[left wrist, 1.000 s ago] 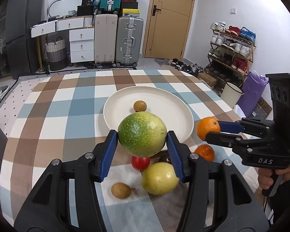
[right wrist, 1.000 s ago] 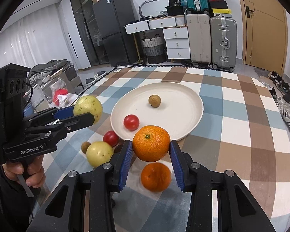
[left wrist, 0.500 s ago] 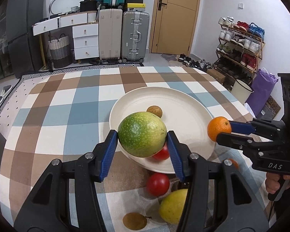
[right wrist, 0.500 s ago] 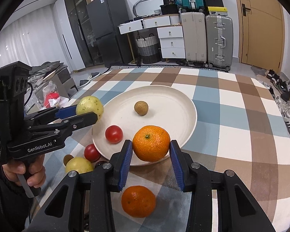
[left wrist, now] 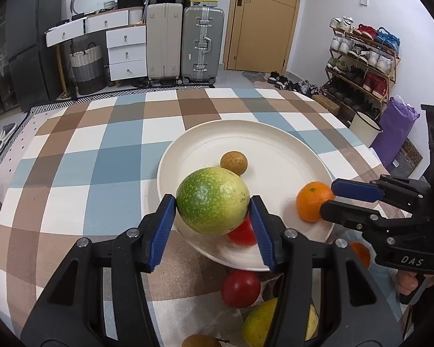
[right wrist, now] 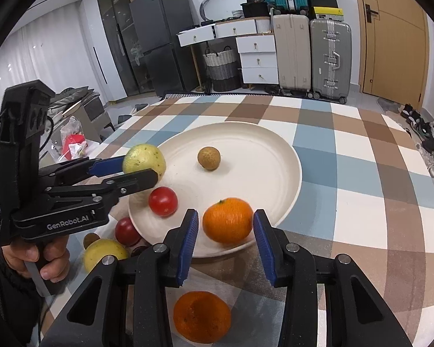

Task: Organize fruits
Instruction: 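Carry both fruits over the white plate and open both grippers to release them, then withdraw both open tools from the plate back toward the loose fruits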

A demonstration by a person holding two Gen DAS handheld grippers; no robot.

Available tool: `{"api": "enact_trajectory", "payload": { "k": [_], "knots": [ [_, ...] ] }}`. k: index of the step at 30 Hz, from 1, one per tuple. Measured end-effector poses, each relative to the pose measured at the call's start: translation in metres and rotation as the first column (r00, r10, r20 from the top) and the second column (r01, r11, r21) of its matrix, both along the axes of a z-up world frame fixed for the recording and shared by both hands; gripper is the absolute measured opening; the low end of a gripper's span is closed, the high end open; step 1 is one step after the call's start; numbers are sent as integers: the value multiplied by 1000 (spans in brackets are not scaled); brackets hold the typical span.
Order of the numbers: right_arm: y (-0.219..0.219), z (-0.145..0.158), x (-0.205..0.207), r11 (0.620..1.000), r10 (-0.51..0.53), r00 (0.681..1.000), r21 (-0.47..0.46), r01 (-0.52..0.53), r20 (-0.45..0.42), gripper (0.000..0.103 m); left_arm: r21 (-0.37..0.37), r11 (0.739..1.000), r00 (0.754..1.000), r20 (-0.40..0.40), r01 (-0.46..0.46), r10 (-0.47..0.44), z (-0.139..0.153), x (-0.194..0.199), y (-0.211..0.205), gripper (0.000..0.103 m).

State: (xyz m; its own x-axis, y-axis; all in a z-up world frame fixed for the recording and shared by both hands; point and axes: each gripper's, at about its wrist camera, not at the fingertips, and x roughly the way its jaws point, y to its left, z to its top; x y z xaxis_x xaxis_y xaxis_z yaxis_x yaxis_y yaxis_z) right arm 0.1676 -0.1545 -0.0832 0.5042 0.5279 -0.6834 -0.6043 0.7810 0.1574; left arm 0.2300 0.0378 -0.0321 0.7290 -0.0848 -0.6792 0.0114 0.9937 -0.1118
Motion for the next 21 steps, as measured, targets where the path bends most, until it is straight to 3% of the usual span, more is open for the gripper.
{"api": "enact_trajectory", "payload": {
  "k": [6,8,10,14,18,21],
  "knots": [
    [-7,7,-5,1000,-16,1000,7,16,16,53,-22,1000,999,38,16,-15,13,-12,0,52],
    [-10,9,-6,1000,-25,1000,5,25,12,64,-16,1000,999,52,15,-15,18,-19,-1,61],
    [-15,12,-9,999,-40,999,13,40,17,76,-8,1000,998,68,11,-10,24,-27,-3,76],
    [-26,22,-18,997,-65,998,36,64,24,99,-16,1000,996,90,0,1,36,-46,-3,86],
    [-35,28,-30,995,-95,995,44,94,36,102,-21,1000,995,101,-15,17,45,-70,0,102],
    [-40,30,-39,995,-88,996,46,87,30,102,-28,999,992,120,-34,38,52,-90,3,102]
  ]
}}
